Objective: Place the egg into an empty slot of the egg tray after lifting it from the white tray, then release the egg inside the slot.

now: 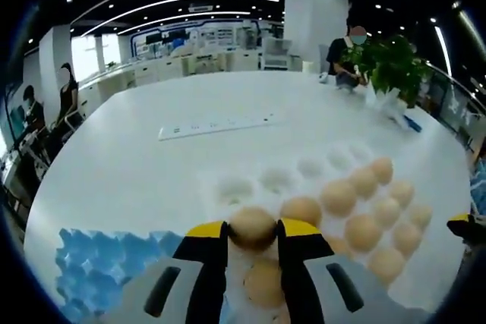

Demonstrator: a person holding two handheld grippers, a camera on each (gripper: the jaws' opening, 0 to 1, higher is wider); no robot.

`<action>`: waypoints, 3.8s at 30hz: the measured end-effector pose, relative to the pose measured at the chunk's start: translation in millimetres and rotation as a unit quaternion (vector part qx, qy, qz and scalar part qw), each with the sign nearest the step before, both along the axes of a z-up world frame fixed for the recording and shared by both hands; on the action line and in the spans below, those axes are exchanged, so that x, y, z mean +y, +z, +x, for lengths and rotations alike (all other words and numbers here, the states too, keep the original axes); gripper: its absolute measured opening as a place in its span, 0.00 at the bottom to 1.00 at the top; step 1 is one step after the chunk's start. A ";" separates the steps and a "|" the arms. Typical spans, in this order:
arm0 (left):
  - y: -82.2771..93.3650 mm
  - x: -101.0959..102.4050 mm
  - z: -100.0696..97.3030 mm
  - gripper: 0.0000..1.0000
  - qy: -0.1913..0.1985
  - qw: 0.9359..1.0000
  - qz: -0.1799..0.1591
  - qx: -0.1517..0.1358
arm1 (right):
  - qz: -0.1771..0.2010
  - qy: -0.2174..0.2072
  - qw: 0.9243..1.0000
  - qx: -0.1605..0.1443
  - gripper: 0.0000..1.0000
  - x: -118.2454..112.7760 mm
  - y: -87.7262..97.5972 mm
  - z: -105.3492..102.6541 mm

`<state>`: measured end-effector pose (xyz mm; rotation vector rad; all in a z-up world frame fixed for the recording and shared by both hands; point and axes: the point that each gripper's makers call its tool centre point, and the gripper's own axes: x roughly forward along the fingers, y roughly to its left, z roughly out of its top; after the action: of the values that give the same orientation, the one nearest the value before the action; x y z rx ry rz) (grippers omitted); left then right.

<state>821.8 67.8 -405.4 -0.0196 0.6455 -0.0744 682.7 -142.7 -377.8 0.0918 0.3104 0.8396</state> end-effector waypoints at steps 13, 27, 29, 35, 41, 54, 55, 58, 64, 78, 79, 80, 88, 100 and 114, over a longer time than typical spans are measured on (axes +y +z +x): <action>2.9 4.9 0.3 0.25 0.000 1.000 -0.010 0.005 | -0.001 -0.002 1.000 -0.004 0.82 -0.5 0.8 0.9; 14.0 20.9 -1.8 0.25 0.007 1.000 -0.010 0.000 | -0.005 0.010 1.000 -0.004 0.82 8.2 0.5 -3.5; 14.0 23.7 -1.9 0.25 0.008 1.000 -0.013 0.001 | -0.005 0.011 1.000 -0.004 0.82 8.6 0.7 -3.5; 13.8 30.7 -4.9 0.25 0.013 1.000 -0.010 0.005 | -0.007 0.013 1.000 -0.003 0.82 10.2 -0.7 -4.6; 14.5 34.7 -8.0 0.25 0.018 1.000 -0.007 0.007 | -0.008 0.015 1.000 -0.002 0.82 11.2 -0.9 -4.8; 12.7 53.4 -10.7 0.25 0.034 0.999 -0.009 0.014 | -0.009 0.017 1.000 -0.002 0.82 11.2 -1.3 -4.2; 12.6 54.0 -11.6 0.25 0.035 0.999 -0.009 0.015 | -0.010 0.018 1.000 -0.003 0.82 11.2 -1.2 -4.2; 11.3 58.3 -12.4 0.25 0.038 0.999 -0.007 0.017 | -0.010 0.019 1.000 -0.004 0.82 11.9 -0.6 -4.7; 12.5 63.6 -16.0 0.25 0.042 0.999 0.000 0.017 | -0.011 0.020 1.000 -0.002 0.82 12.6 -2.4 -6.2; 9.0 94.7 -23.1 0.24 0.064 0.998 -0.004 0.024 | -0.012 0.022 1.000 -0.006 0.82 16.2 -0.1 -6.9; 8.4 99.3 -23.2 0.24 0.069 0.997 -0.008 0.025 | -0.013 0.023 1.000 -0.005 0.82 16.8 -0.8 -7.2; 8.1 101.4 -23.1 0.24 0.071 0.997 -0.010 0.024 | -0.013 0.024 1.000 -0.005 0.82 17.4 -1.3 -7.3; 9.6 111.5 -27.3 0.24 0.082 0.996 -0.014 0.022 | -0.014 0.025 1.000 -0.004 0.82 19.8 -2.7 -6.3; 13.8 130.3 -32.6 0.24 0.096 0.995 -0.012 0.019 | -0.014 0.027 1.000 -0.002 0.82 23.3 -4.1 -6.2; 16.7 162.2 -37.9 0.24 0.120 0.993 -0.004 0.020 | -0.015 0.028 0.999 0.000 0.82 26.6 -4.1 -7.0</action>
<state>784.0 230.1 -388.7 -0.1061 0.6788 0.1559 675.7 -116.1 -381.9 0.0550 0.3262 0.8903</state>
